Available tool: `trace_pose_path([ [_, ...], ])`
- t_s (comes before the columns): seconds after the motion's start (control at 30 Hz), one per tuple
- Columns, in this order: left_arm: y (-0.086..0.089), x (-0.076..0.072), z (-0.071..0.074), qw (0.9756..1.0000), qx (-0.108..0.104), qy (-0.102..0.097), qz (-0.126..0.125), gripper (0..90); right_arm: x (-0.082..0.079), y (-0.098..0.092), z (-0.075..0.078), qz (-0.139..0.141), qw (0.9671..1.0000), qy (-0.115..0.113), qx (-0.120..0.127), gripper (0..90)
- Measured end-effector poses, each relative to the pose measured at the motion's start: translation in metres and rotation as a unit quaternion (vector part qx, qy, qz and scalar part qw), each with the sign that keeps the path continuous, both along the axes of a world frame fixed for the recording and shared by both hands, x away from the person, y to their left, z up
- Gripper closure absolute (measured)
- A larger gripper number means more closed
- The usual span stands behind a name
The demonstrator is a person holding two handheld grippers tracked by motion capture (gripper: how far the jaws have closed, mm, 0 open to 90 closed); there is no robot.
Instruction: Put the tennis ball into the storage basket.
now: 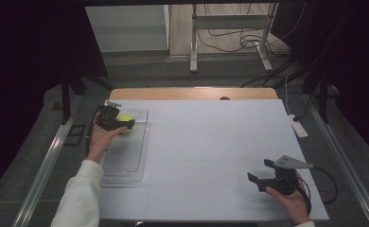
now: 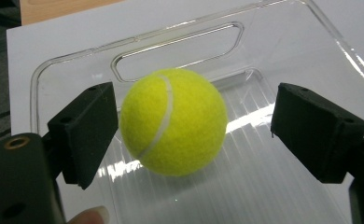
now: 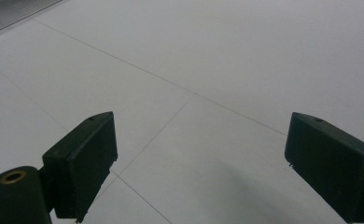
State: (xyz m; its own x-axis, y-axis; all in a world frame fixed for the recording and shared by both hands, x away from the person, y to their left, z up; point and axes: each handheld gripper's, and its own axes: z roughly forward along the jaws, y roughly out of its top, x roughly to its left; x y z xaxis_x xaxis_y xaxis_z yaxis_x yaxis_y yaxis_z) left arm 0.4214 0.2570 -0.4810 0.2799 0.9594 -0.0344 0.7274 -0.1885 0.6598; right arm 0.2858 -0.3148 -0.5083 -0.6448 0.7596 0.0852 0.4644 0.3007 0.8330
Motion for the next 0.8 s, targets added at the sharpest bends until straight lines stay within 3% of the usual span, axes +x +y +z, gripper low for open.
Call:
trace_pose_path([
  [0.33, -0.001, -0.010, 0.004, 0.9992, -0.026, -0.021, -0.021, 15.7, 0.001, 0.000, 0.000, 0.001, 1.0000, 0.001, 0.000, 9.4],
  [0.8, -0.012, -0.027, 0.016, 0.9958, -0.054, -0.045, -0.059, 15.7, 0.003, -0.001, -0.001, 0.006, 1.0000, 0.002, 0.007, 9.4],
])
